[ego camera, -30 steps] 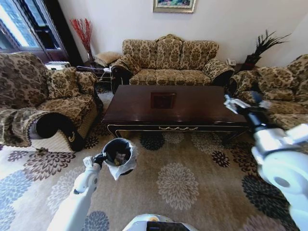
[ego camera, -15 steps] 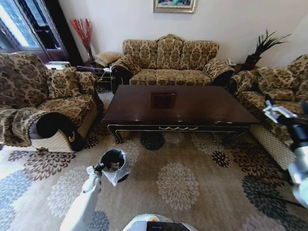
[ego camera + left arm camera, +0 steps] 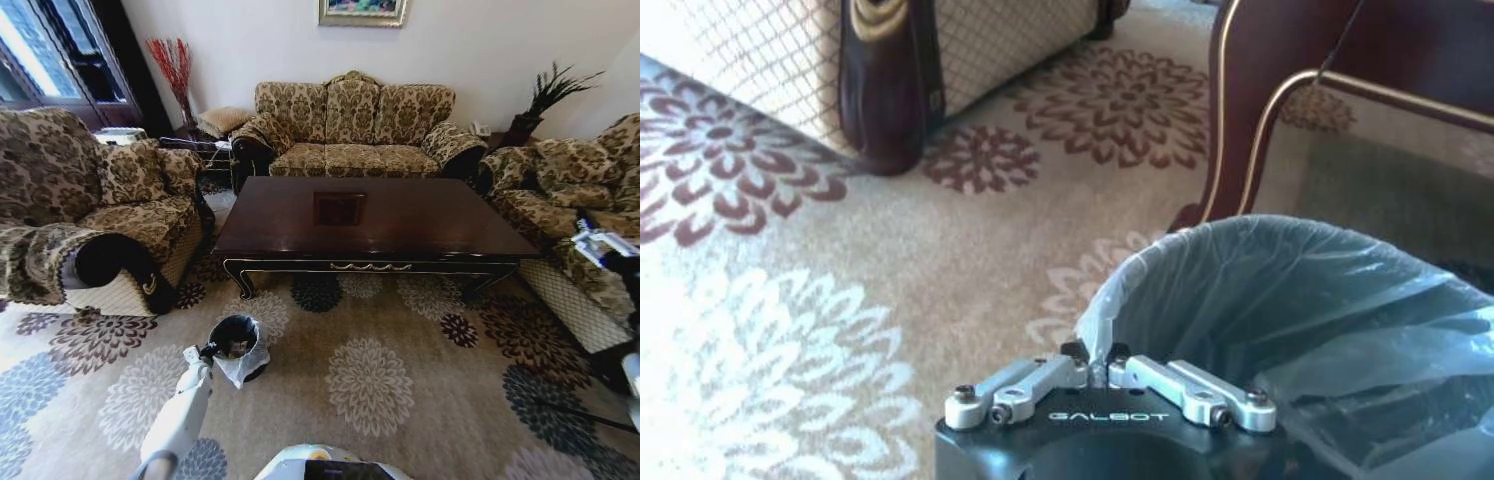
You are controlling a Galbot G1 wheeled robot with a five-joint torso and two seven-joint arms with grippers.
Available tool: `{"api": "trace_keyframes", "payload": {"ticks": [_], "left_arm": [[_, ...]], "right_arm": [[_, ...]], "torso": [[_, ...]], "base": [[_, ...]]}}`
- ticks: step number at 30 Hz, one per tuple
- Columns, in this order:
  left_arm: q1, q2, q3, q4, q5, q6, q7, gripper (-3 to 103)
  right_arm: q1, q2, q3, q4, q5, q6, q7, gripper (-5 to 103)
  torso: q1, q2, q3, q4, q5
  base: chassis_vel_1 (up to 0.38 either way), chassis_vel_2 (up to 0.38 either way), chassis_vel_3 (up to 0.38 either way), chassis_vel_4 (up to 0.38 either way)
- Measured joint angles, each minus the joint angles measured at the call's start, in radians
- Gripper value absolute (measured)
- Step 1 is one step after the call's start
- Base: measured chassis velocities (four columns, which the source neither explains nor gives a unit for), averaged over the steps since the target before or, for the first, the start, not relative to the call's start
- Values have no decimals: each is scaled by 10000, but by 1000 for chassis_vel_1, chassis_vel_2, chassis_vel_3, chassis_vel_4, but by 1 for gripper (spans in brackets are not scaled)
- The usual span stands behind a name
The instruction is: Move to the front of the table and place the trash on the table into the trash bin.
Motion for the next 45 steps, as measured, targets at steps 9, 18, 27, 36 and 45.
{"api": "trace_keyframes", "payload": {"ticks": [9,18,27,36,45], "left_arm": [[-690,-282,-40,1050,-7,60,-10,3],[-693,-529,-209,1141,128,133,46,12],[26,-578,-270,-130,491,-123,198,44],[1323,-215,-492,-3194,101,207,-73,78],[2763,-116,-1197,-7228,403,369,-141,99]], "right_arm": [[-41,76,102,-6,14,120,-42,100],[107,135,378,-9,75,201,-318,100],[822,-225,26,-9,149,108,-350,100],[1418,-232,-726,-10,62,-161,-354,100],[1554,122,-1300,-11,-401,-1241,-520,100]], "torso": [[0,0,0,0,1],[0,0,-1,0,5],[0,0,0,4,-1],[0,0,-1,3,4],[0,0,0,5,-3]], "base": [[0,0,0,0],[0,0,0,0],[0,0,0,0],[0,0,0,0],[0,0,0,0]]}}
